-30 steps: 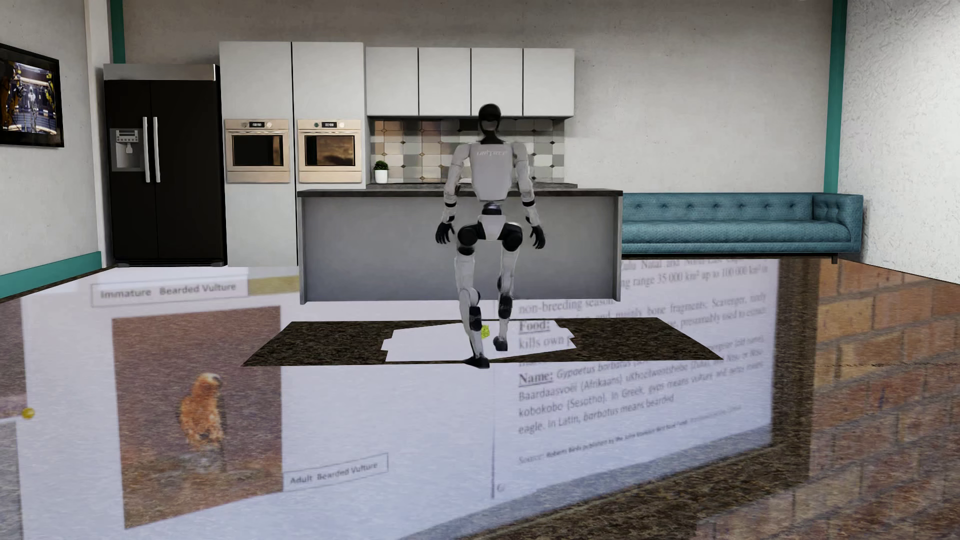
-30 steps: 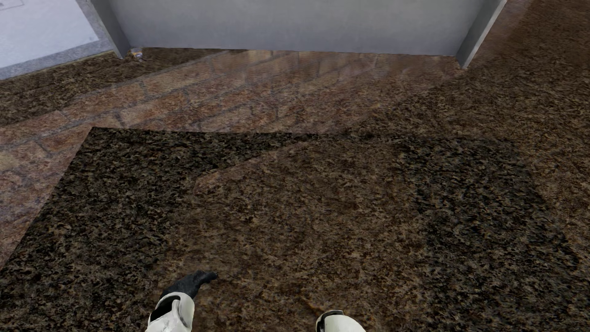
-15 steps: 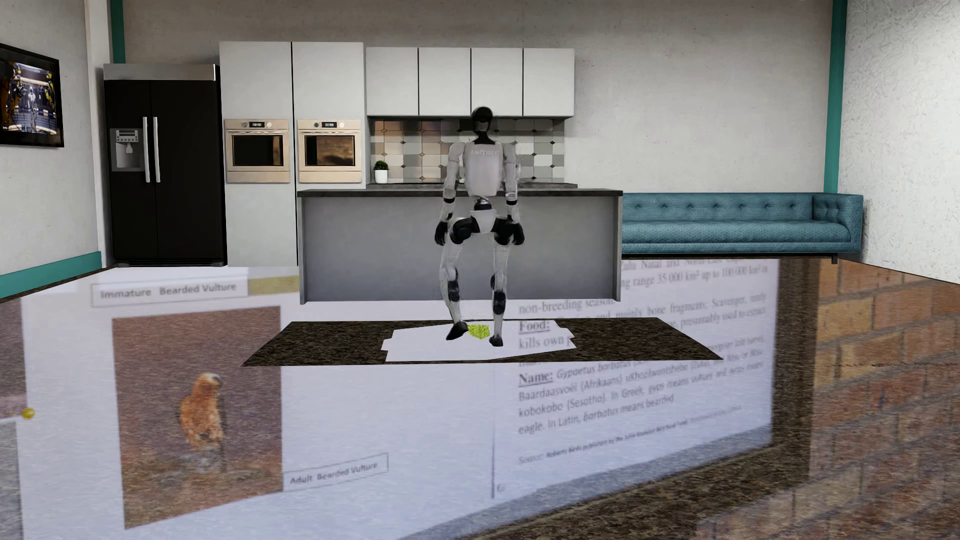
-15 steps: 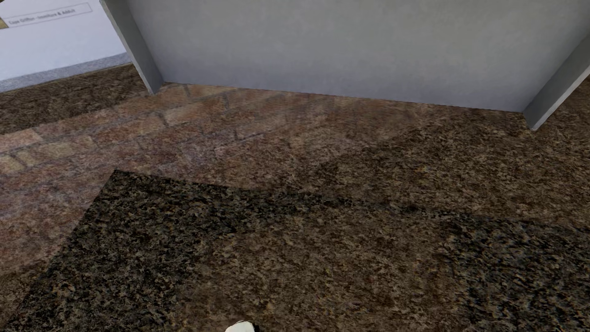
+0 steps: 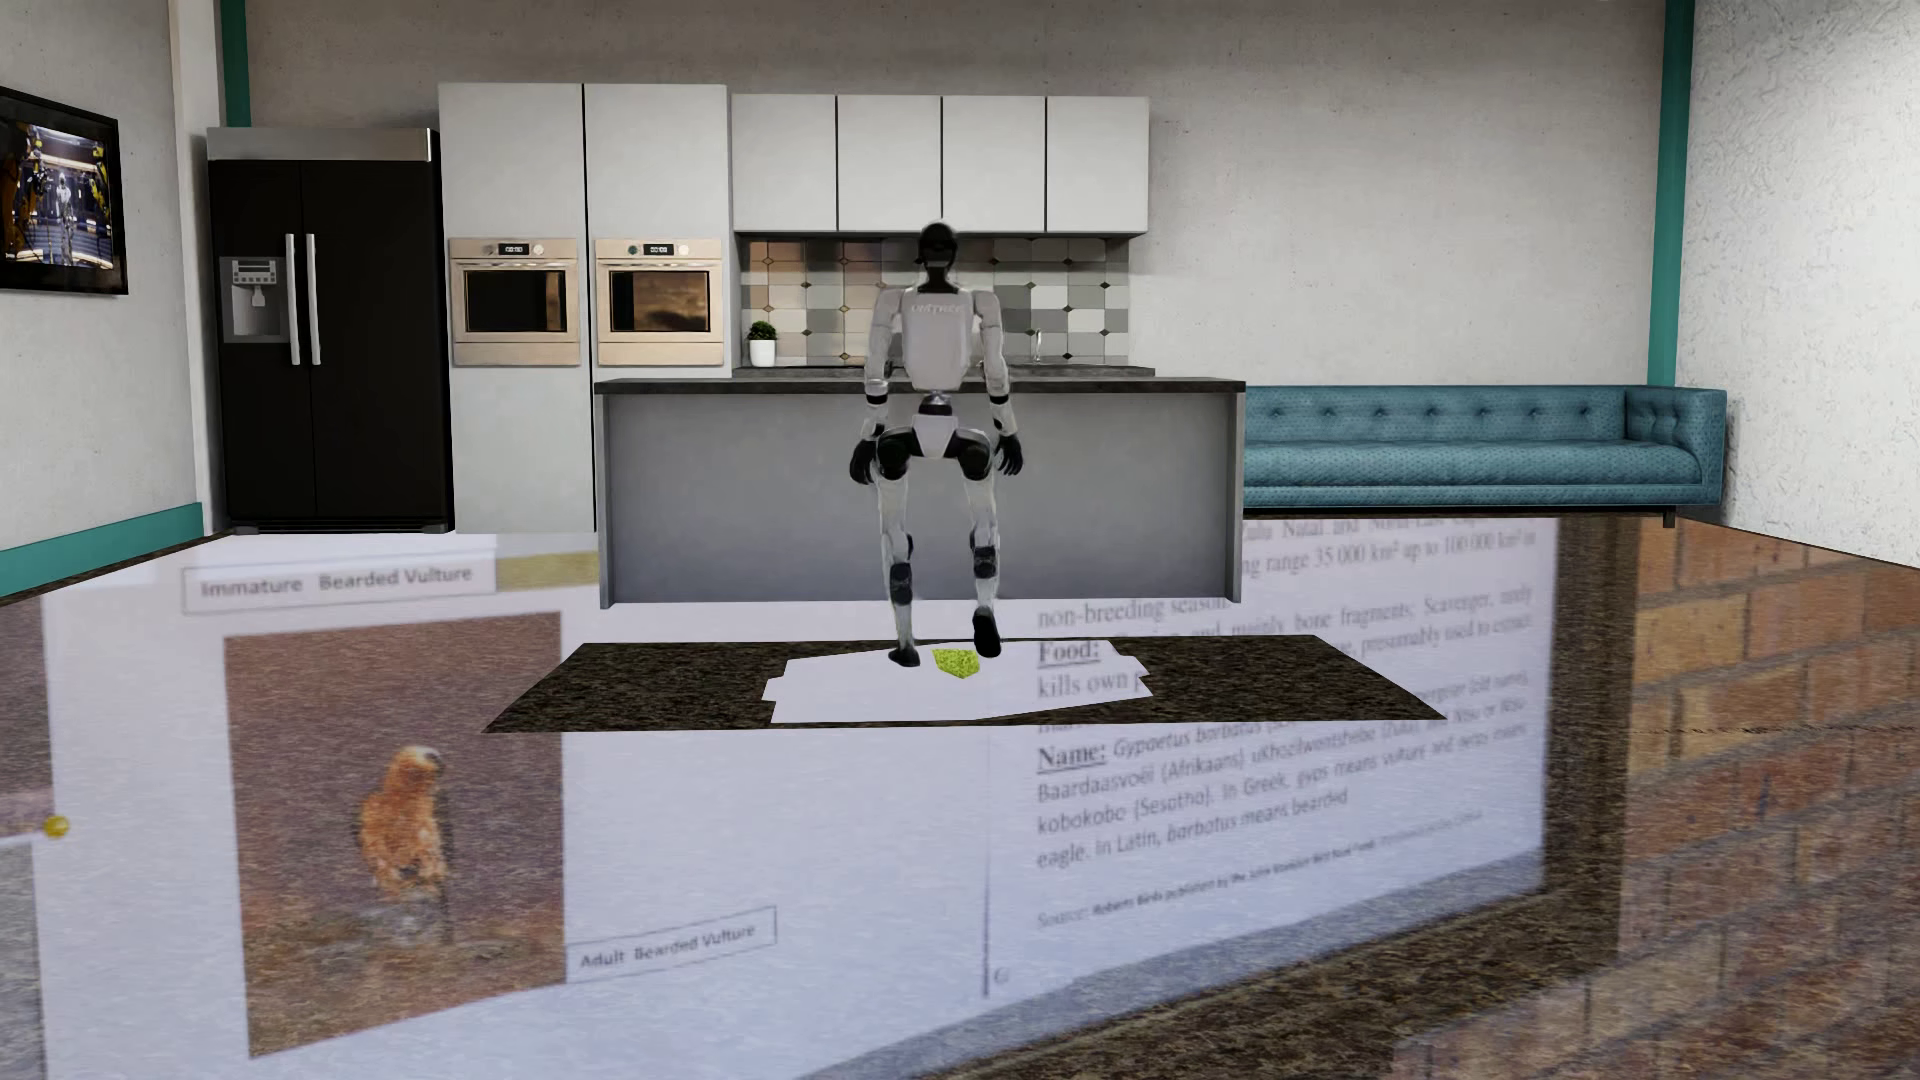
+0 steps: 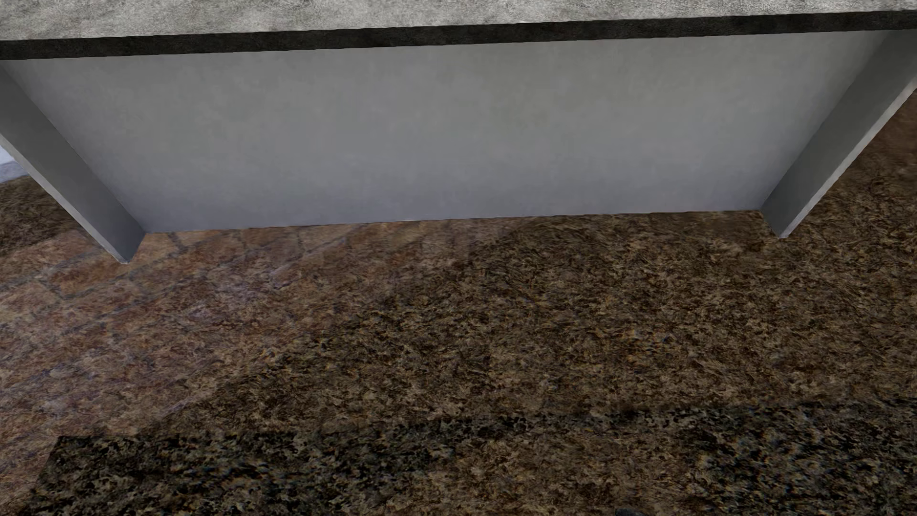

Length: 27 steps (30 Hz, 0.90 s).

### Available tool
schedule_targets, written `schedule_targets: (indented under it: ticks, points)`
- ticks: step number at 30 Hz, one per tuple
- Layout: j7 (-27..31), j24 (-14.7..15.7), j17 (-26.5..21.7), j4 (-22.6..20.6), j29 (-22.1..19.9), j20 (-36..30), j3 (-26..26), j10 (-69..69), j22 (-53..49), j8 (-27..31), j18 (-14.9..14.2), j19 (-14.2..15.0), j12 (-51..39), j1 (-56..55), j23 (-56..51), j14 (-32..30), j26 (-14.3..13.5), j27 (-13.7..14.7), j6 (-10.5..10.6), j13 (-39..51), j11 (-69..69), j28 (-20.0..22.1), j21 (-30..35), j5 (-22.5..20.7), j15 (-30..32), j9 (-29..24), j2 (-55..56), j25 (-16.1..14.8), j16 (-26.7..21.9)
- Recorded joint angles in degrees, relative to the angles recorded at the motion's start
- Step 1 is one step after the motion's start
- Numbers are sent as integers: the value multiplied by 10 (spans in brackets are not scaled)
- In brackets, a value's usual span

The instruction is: Walk towards the counter

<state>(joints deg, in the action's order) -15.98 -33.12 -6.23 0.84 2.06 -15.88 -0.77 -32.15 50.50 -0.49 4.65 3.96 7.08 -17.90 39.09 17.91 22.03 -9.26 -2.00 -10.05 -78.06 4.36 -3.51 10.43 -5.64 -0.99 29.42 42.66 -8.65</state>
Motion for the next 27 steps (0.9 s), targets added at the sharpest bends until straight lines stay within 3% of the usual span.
schedule_targets:
  ticks: [3,4,5,6,7,8,9,10,12,14,15,16,17,18,20,22,23,25,26,27]
  points:
    - [17,-33,31,-23,-41,-48,25,34,8,-83,-11,-18,-117,74,31,33,-1,-28,-13,-62,158,-19,-65,15,-78,4,49,-45,-13]
    - [26,-37,29,-27,-34,-60,32,44,-7,-118,-16,-28,-149,95,44,47,-16,-37,-15,-78,254,-24,-66,11,-74,7,51,-41,-20]
    - [36,-41,26,-30,-21,-71,38,57,-25,-145,-21,-19,-178,115,57,59,-33,-46,-16,-93,367,-22,-63,0,-52,11,47,-32,-27]
    - [46,-40,25,-29,-11,-78,42,74,-45,-180,-26,-30,-200,137,68,69,-49,-50,-17,-108,488,-12,-61,-7,-9,15,31,-25,-33]
    - [53,-40,32,-26,-8,-85,43,87,-64,-254,-32,-65,-218,157,80,77,-61,-56,-17,-122,568,-1,-64,1,33,20,3,-23,-41]
    - [64,-38,41,-21,-6,-90,46,81,-81,-275,-39,-125,-229,173,94,87,-69,-66,-15,-135,570,5,-73,-1,16,22,-17,-24,-45]
    - [70,-29,49,-10,-2,-78,49,51,-96,-278,-48,-142,-228,180,112,82,-69,-73,-12,-138,542,17,-78,-1,-13,21,-27,-25,-44]
    - [68,-12,48,1,7,-51,52,7,-114,-276,-53,-136,-212,180,137,60,-66,-89,-7,-132,513,37,-78,-1,-37,18,-36,-15,-36]
    - [78,20,58,23,20,-6,53,-109,-128,-284,-61,-122,-166,140,141,-60,-56,-92,1,-113,490,70,-73,-2,-72,13,-64,4,-1]
    - [99,1,76,59,11,-37,52,-275,-122,-303,-114,-118,-137,60,101,-159,-61,-55,11,-98,525,24,-88,-25,-90,7,-112,-8,-10]
    - [91,-27,82,98,-5,-60,50,-355,-114,-307,-115,-116,-123,18,80,-168,-65,-36,19,-83,535,-12,-98,-39,-98,1,-133,-24,-22]
    - [80,-37,81,139,-28,-60,47,-418,-103,-307,-88,-113,-104,-24,63,-152,-60,-26,28,-62,536,-29,-104,-50,-109,-4,-149,-32,-24]
    - [68,-27,74,170,-54,-43,41,-454,-82,-301,-57,-107,-83,-63,54,-143,-43,-25,37,-36,535,-21,-104,-58,-119,-8,-161,-29,-17]
    - [57,-7,68,186,-72,-21,33,-462,-54,-289,-48,-100,-60,-96,45,-136,-21,-36,44,-3,530,-7,-99,-64,-129,-11,-169,-23,-8]
    - [36,16,54,181,-81,-12,18,-404,13,-260,-32,-87,-25,-144,46,-112,26,-23,53,50,523,-19,-84,-72,-148,-13,-186,-14,-5]
    - [18,0,45,162,-71,-51,6,-266,50,-234,-39,-73,10,-169,33,-101,32,6,59,93,520,-91,-62,-79,-169,-11,-199,-11,-31]
    - [8,-1,41,154,-64,-54,2,-170,47,-220,-40,-67,34,-169,23,-107,28,20,63,111,523,-104,-45,-84,-177,-8,-206,-11,-41]
    - [-8,24,35,138,-61,-18,-1,32,24,-195,-55,-50,96,-145,-4,-134,26,45,69,127,531,-83,-15,-95,-195,0,-225,-14,-40]
    - [-11,42,33,131,-67,4,-2,86,13,-181,-13,-41,123,-129,-19,-195,21,54,71,127,536,-60,-8,-95,-203,4,-235,-19,-27]
    - [-28,50,31,132,-72,11,-2,86,10,-166,8,-29,143,-114,-29,-181,21,57,70,123,522,-51,-4,-86,-212,7,-238,-27,-11]
